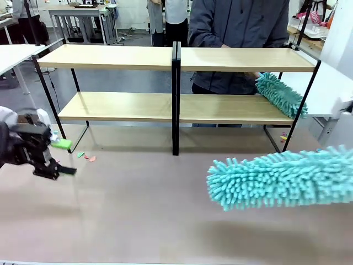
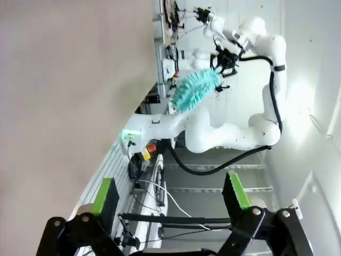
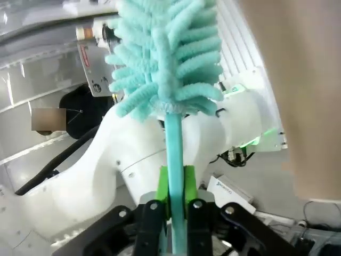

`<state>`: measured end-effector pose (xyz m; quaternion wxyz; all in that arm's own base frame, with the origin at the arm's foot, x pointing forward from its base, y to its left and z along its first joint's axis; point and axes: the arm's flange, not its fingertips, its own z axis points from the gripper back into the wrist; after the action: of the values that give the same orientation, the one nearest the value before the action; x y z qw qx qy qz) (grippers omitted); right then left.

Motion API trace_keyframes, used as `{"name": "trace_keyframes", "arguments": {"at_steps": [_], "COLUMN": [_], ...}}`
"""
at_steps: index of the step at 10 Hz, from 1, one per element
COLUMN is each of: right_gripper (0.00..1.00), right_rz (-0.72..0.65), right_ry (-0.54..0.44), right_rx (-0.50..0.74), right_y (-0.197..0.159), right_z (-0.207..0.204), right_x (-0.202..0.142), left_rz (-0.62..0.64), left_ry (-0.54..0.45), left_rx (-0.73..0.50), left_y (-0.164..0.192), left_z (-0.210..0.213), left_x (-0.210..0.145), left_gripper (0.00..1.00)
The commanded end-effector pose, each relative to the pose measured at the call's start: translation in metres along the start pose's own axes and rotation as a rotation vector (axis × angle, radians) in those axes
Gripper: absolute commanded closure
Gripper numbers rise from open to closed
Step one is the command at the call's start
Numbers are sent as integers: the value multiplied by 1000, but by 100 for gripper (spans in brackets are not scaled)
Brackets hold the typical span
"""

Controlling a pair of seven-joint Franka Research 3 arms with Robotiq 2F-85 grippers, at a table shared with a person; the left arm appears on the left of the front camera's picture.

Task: Clean the shelves.
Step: Place the Duster on the table.

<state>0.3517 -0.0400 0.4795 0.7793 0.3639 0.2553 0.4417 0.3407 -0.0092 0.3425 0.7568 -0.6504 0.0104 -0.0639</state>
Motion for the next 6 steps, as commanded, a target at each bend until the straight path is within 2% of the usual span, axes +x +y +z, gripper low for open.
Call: {"name": "trace_keyframes", "arguments": {"at_steps": [1, 2, 4, 6], "right_gripper": [87, 87, 87, 87], "right_rz": [-35, -27, -12, -60], "right_ry": [-29, -47, -102, -109], "right_rx": [39, 79, 136, 144], "right_y": [-31, -49, -75, -85], "right_z": [16, 14, 6, 0], "right_x": [21, 32, 43, 47], "left_rz": [-64, 0, 0, 0], "left_ry": [24, 0, 0, 0], "left_rx": [-20, 0, 0, 0], "left_y": [3, 0, 0, 0], "left_z": [-48, 0, 0, 0], "left_x": [-50, 0, 0, 0], "left_gripper": [0, 0, 0, 0]}}
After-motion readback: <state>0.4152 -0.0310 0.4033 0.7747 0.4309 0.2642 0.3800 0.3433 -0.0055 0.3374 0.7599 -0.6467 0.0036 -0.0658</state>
